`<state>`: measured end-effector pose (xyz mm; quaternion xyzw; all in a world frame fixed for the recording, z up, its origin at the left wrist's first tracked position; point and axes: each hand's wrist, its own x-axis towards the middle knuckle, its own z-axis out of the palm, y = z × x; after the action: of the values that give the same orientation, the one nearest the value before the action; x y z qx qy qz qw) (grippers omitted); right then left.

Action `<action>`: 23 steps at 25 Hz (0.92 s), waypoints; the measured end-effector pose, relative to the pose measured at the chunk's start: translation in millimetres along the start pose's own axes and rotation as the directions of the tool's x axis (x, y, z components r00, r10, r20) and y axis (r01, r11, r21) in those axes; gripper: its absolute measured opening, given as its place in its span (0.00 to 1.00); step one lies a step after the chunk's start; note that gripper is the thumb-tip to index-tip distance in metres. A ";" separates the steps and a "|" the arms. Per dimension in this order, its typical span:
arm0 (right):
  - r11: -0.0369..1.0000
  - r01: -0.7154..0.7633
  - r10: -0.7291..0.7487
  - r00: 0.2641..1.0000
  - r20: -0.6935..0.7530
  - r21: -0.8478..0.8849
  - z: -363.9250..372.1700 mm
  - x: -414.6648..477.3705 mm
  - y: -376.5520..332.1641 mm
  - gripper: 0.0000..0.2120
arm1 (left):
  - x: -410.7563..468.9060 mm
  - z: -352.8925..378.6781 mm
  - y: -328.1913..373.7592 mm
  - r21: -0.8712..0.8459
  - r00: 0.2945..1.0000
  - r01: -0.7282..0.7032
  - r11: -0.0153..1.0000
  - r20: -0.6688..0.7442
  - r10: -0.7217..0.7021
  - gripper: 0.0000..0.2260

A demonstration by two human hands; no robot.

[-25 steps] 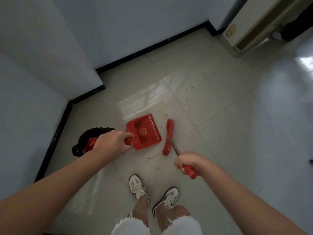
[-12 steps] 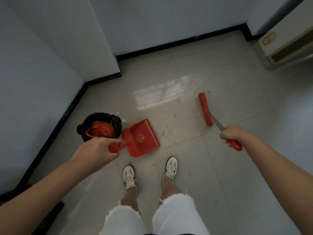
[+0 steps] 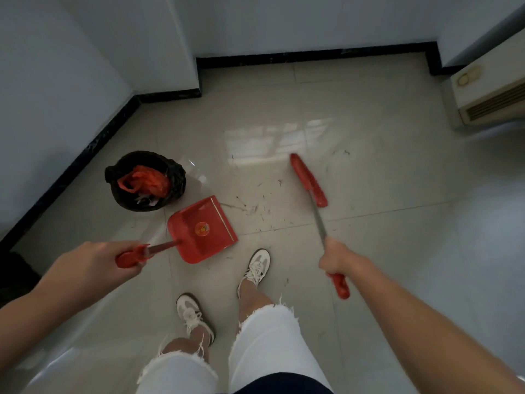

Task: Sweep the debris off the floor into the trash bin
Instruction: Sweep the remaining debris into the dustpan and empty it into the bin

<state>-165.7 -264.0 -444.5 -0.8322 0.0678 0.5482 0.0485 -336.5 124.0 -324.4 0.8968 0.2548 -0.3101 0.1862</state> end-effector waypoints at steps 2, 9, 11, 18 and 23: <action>1.000 0.019 -0.020 0.995 0.093 0.017 44.0 -21.8 -7.7 0.14 | -6.5 8.2 -16.2 -0.019 1.000 -0.001 1.000 -0.024 0.001 0.18; 0.993 0.052 -0.080 0.961 0.263 0.110 185.5 -99.2 -59.6 0.18 | -50.9 22.9 -86.2 -0.002 0.996 -0.074 0.997 -0.056 0.074 0.10; 0.993 0.078 -0.101 0.957 0.270 0.093 212.2 -117.0 -72.9 0.20 | -67.0 28.7 -109.9 -0.011 0.992 -0.112 0.994 -0.060 0.111 0.08; 0.962 0.079 -0.104 0.991 0.084 0.262 203.5 -142.6 -57.3 0.17 | -77.5 43.9 -159.4 0.073 0.982 -0.175 0.982 -0.063 0.180 0.06; 0.943 0.038 -0.024 0.999 -0.046 0.329 164.0 -156.5 -33.9 0.17 | -72.5 34.0 -169.9 0.088 0.979 -0.202 0.975 0.000 0.203 0.07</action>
<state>-369.6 -195.8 -365.2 -0.8245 0.1468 0.5108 0.1942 -498.6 218.6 -332.3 0.9267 0.1491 -0.2964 0.1763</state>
